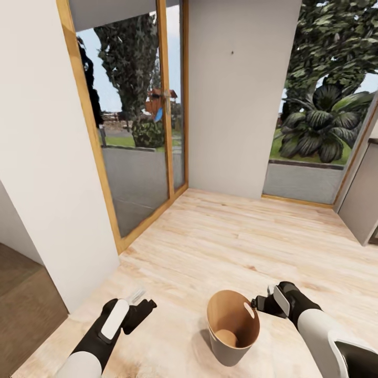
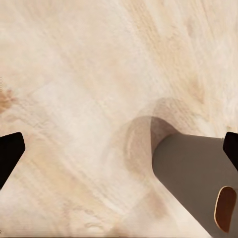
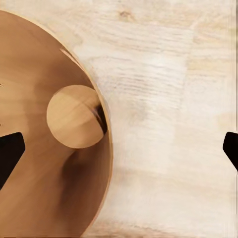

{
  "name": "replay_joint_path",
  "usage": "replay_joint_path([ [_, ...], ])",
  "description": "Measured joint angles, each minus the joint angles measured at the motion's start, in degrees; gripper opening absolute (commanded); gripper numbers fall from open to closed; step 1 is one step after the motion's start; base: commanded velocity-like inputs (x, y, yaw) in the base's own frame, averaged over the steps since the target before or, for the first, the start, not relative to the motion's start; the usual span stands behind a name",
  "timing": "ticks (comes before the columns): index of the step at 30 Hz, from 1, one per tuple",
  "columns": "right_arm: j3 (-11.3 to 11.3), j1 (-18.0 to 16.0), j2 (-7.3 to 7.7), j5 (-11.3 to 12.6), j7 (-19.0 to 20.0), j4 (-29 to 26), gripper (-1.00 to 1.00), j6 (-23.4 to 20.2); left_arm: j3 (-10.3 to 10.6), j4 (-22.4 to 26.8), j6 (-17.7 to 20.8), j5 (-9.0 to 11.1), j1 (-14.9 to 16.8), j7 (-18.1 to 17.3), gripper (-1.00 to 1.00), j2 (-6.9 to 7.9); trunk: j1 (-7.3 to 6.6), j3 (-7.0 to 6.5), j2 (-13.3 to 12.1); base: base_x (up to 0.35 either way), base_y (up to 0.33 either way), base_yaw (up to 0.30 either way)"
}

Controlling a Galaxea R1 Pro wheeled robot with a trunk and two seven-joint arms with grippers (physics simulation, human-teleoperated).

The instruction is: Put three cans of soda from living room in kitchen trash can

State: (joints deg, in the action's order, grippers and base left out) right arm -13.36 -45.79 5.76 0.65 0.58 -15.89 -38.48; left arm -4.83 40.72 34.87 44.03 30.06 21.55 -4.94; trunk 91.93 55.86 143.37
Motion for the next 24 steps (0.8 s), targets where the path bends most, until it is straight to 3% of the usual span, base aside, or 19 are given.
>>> replay_joint_path([
  [8, -0.1, -3.0, 0.49, 1.4, 0.0, 0.1, 1.0, -4.0, 0.1, -0.2, 0.0, -0.1, 0.0, 0.0, 1.0, -0.06, 0.21, 1.78, 0.1, 0.0, 0.0, 0.0],
  [24, -0.1, -3.6, 0.34, 1.9, -0.2, 0.2, 1.0, -4.8, 0.1, -0.2, -0.1, -0.1, -0.1, 0.1, 1.0, -0.07, 0.62, 5.32, 0.3, 0.0, 0.0, 0.0],
])
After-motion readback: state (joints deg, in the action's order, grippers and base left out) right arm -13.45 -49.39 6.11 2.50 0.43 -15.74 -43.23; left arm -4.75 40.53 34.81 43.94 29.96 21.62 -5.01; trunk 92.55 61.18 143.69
